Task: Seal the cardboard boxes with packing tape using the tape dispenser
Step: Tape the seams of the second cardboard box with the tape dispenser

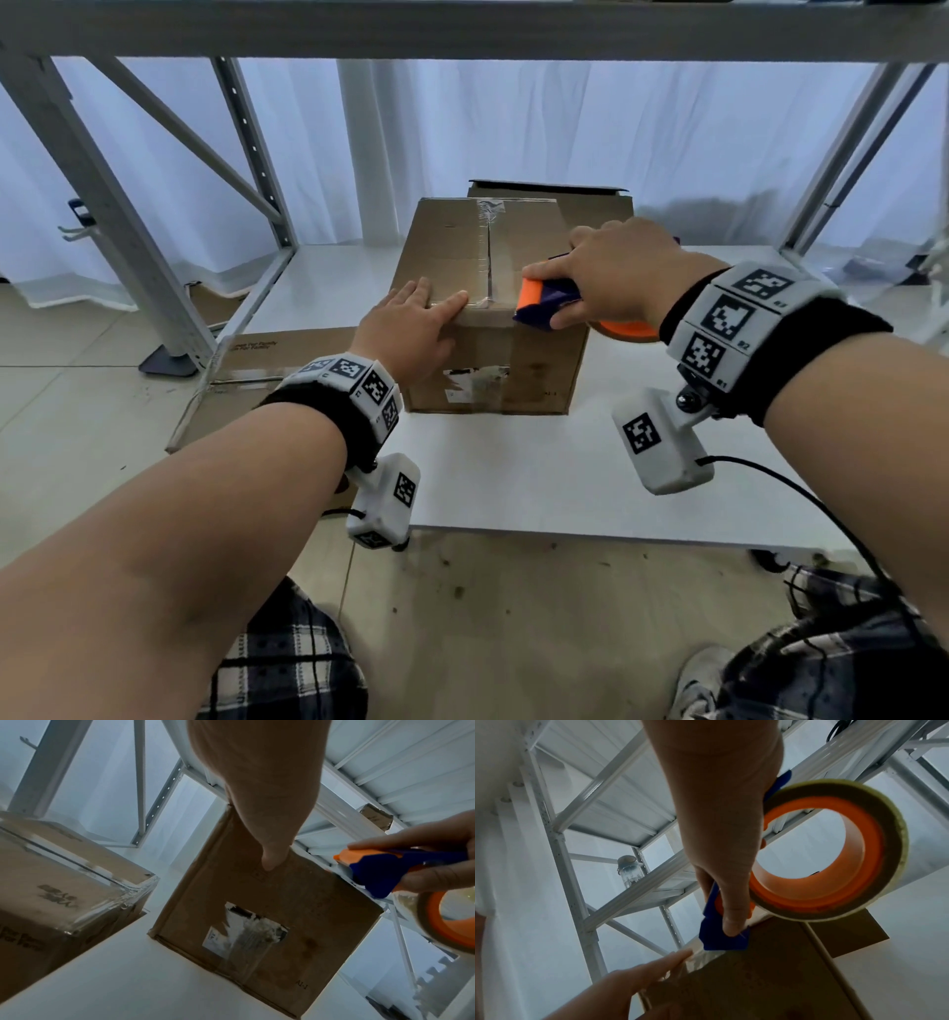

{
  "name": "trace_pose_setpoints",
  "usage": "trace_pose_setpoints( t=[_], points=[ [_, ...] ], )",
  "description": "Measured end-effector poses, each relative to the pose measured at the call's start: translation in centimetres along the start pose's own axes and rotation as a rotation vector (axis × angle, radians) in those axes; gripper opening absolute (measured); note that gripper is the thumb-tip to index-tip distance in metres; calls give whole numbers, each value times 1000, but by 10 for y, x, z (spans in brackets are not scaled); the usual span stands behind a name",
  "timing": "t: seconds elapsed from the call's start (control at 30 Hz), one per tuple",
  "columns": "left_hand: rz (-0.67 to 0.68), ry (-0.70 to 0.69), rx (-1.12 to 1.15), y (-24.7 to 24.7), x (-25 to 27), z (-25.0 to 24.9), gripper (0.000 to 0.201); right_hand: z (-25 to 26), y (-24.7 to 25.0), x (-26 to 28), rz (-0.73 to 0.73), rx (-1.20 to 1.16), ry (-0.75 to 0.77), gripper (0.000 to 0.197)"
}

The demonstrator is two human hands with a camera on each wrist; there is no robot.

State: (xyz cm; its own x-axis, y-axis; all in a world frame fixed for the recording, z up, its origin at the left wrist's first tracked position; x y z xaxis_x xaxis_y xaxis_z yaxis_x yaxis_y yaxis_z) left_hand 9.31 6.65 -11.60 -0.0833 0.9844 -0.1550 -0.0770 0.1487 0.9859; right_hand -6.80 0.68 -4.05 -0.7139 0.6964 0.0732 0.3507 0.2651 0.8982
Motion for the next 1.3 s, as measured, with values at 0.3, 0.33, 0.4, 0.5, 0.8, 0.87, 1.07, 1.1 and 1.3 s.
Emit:
trace_pose_setpoints(
  t=[0.3, 0.33, 0.4, 0.5, 0.8, 0.87, 1.07, 1.1, 1.3],
  points=[
    [14, -93, 40, -9, -10, -48, 76, 6, -1, -7, 24, 29, -23, 65],
    [13, -111, 51, -9, -10, -50, 74, 5, -1, -9, 28, 25, -25, 65],
    [15, -132, 53, -9, -11, -44, 71, 3, -2, -11, 37, -6, -33, 65],
    [20, -92, 78, -8, -8, -21, 66, -4, -7, -9, 53, -85, -51, 66],
    [30, -10, 64, -9, 4, -11, 73, -5, -7, -12, 58, -69, -41, 68],
    [36, -33, 69, -10, -1, -24, 74, -5, -9, -11, 60, -67, -43, 69],
    [85, -38, 60, -13, -9, -37, 71, -4, -12, -4, -33, -18, -10, 68],
    [79, -40, 68, -12, -9, -35, 71, -4, -13, -4, -50, -5, -6, 69],
    [47, -40, 71, -10, -11, -32, 68, -9, -17, -7, -71, -9, -1, 69]
  ],
)
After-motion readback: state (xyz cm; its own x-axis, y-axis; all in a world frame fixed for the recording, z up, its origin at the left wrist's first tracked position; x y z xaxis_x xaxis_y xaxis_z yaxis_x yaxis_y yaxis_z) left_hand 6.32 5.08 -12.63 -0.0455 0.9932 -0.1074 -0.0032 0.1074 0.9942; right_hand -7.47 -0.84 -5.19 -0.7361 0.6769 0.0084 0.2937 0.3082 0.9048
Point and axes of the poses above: each hand's wrist, its own x-axis away from the middle knuckle, its own y-axis out of the back of the hand, z = x × y, the point moved 7 cm from there along -x, towards the middle knuckle, and after that the axes turned 1 degree about -x, right-handed, at the moved point
